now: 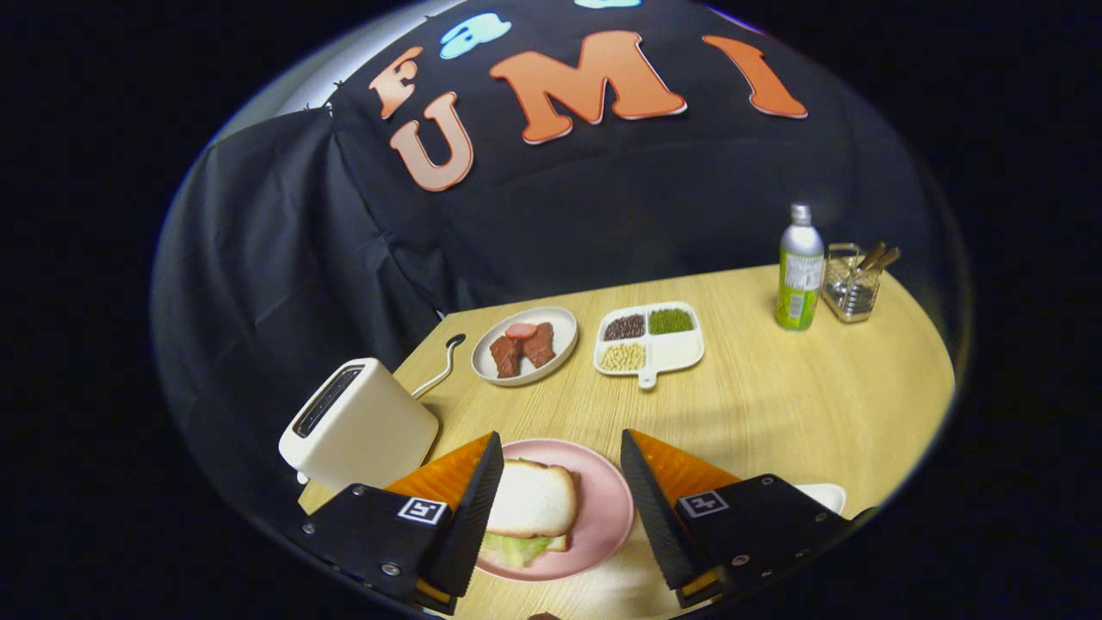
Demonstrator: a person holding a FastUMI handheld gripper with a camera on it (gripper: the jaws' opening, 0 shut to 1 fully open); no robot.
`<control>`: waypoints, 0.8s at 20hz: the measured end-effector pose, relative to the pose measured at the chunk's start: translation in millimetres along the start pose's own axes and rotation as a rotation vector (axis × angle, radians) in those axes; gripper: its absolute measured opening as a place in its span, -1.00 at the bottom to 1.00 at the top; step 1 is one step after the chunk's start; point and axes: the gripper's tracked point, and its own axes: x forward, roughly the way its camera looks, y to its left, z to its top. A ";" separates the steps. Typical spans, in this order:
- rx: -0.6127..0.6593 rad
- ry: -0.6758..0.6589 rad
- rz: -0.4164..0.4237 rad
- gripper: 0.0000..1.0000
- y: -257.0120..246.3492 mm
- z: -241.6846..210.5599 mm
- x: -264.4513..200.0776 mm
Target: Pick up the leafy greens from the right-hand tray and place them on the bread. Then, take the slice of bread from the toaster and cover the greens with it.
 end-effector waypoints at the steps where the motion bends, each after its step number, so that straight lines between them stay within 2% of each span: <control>1: -0.028 -0.042 -0.022 0.68 -4.3 13.1 -6.1; 7: -0.234 -0.356 -0.228 0.76 -38.0 82.1 -78.6; 12: -0.332 -0.618 -0.294 0.77 -34.6 117.7 -160.3; 16: -0.342 -0.703 -0.298 0.77 -30.8 110.1 -210.7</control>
